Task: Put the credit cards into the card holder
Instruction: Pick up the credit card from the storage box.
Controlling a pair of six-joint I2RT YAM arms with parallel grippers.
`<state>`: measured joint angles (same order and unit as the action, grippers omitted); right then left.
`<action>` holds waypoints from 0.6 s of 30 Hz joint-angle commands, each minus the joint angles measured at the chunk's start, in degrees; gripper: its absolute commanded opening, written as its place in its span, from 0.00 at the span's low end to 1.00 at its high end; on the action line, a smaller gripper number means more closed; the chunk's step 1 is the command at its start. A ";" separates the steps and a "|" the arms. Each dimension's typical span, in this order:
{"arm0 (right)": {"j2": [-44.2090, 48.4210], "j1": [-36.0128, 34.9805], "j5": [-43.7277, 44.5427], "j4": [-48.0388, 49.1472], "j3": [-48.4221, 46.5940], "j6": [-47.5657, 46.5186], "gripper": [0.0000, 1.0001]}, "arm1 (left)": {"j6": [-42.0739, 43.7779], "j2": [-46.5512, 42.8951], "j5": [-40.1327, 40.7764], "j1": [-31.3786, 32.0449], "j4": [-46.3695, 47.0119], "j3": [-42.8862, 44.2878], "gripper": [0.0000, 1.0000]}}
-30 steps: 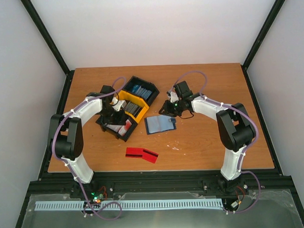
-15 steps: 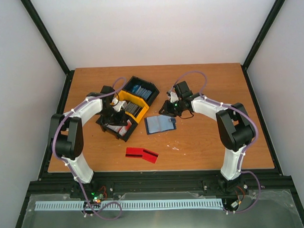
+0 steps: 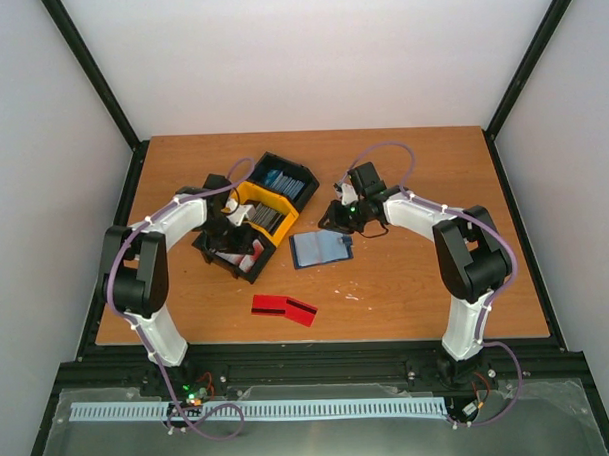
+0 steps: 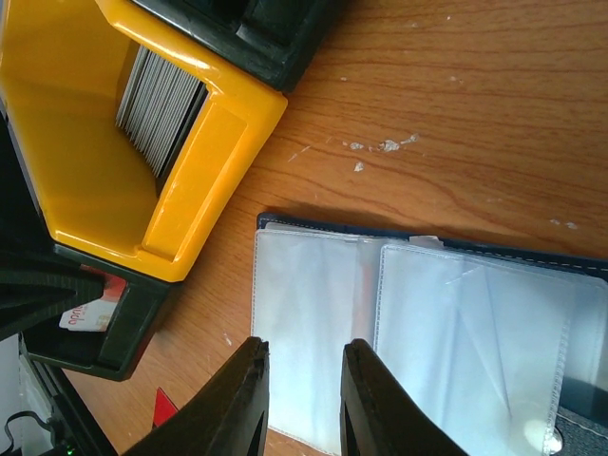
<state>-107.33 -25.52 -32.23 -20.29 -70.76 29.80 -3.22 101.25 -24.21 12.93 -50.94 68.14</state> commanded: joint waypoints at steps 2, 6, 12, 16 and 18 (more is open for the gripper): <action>-0.35 0.29 -0.83 1.06 0.18 -0.12 0.22 | 0.94 0.42 3.85 0.19 0.53 0.86 0.01; 0.80 0.29 -1.90 1.89 0.28 -0.74 0.22 | 0.77 -2.91 8.55 0.17 0.37 2.01 0.01; 3.06 -0.15 -6.50 4.30 0.30 -0.63 0.29 | -0.85 -9.29 12.91 0.17 -0.12 1.22 0.01; 4.96 -2.04 -8.05 5.95 -0.37 -0.14 0.41 | -1.96 -14.45 12.34 0.01 1.12 0.31 0.01; 5.63 -3.39 -9.25 7.74 -0.85 0.83 0.47 | -2.57 -16.96 9.89 -0.36 2.67 -0.18 0.01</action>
<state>-105.14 -26.46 -37.98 -16.69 -70.76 29.71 -3.99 89.32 -13.06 13.17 -50.68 68.01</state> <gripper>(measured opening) 0.430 0.046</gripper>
